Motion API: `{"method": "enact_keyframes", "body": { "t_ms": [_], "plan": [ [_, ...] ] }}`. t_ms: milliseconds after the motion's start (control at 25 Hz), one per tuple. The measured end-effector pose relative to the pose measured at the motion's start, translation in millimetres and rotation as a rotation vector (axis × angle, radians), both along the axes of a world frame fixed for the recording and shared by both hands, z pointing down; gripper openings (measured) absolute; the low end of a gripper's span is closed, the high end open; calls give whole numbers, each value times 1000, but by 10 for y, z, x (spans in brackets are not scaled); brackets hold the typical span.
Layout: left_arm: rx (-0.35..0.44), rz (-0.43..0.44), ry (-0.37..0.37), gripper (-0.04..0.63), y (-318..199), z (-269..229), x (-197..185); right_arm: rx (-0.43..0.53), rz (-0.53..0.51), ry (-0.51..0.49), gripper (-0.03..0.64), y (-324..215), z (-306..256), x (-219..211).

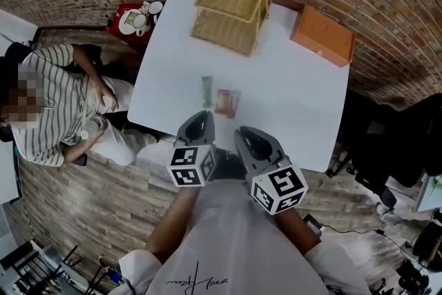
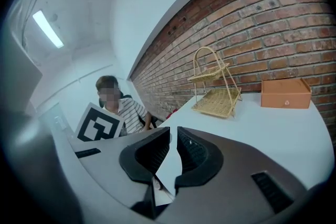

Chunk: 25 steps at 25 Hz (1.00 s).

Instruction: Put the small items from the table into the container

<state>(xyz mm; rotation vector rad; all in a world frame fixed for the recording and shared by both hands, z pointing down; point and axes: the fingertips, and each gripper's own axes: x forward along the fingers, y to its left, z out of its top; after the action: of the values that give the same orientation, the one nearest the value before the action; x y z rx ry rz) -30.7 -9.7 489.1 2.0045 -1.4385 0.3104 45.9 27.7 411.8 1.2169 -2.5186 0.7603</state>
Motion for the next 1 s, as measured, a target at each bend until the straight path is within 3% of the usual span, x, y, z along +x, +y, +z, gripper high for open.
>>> {"method": "enact_keyframes", "body": {
  "t_ms": [160,440,720,1000],
  "plan": [
    [-53,6,-8,74,-145,252,-25,-22,5,12,23,-87,70,-19],
    [-130,4,-30,104,-376,667,-104,-58,14,25,23,-194,182,-56],
    [-171,55,-173,120,-558,1013,-96,-106,32,26,23,-267,290,-30],
    [-260,64,-158,126,-565,1255,-79,-130,46,22,23,-324,368,-58]
  ]
}}
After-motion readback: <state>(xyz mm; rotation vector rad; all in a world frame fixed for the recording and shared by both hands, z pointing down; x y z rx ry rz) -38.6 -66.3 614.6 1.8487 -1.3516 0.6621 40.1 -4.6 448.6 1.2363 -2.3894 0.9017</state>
